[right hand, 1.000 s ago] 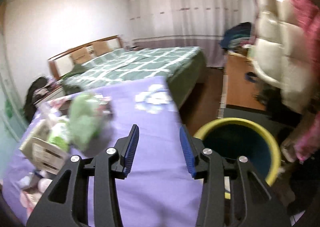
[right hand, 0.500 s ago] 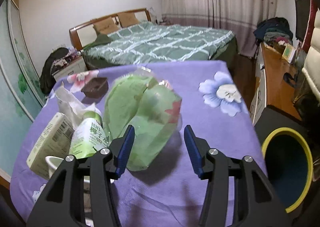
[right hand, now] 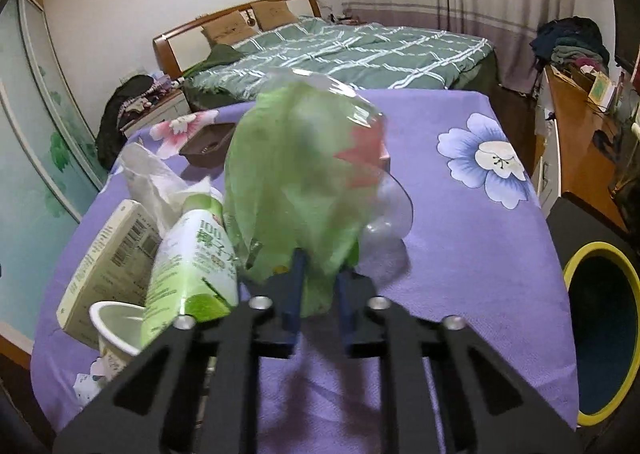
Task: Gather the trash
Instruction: 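Grasp the green plastic bottle with the right gripper and lift it, then drop the green bottle into the bin by opening the right gripper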
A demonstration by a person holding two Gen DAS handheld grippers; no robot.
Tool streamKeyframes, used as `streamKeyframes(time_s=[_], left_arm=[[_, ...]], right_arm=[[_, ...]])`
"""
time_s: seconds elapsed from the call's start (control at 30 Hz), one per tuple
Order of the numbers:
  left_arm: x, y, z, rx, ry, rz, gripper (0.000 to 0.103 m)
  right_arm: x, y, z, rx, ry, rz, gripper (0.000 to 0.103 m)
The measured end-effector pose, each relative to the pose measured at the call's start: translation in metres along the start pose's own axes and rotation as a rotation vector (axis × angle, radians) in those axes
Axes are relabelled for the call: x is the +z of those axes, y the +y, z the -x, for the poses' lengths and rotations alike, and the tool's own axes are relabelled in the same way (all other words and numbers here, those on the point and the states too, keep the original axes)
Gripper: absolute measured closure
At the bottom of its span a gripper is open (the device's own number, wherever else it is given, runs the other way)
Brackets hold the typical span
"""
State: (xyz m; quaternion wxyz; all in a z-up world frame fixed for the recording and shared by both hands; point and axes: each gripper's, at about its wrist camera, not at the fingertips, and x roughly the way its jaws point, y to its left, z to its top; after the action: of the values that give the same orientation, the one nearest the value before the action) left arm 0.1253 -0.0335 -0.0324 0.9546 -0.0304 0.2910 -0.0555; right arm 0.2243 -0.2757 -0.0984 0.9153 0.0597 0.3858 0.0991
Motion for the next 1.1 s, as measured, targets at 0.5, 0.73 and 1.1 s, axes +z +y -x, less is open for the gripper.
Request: streamKeyframes(time_s=[0.5, 0.73, 1.1], left_arm=[[-0.007, -0.014, 0.002, -0.017, 0.005, -0.028, 0.005], [-0.008, -0.025, 0.010, -0.024, -0.001, -0.046, 0.005], [-0.011, -0.053, 0.011, -0.060, 0.014, -0.095, 0.005]], right_arm=[[-0.001, -0.003, 0.083, 0.064, -0.195, -0.013, 0.102], [0.003, -0.017, 0.123, 0.054, -0.293, -0.034, 0.102], [-0.009, -0.089, 0.161, -0.103, -0.361, -0.128, 0.102]])
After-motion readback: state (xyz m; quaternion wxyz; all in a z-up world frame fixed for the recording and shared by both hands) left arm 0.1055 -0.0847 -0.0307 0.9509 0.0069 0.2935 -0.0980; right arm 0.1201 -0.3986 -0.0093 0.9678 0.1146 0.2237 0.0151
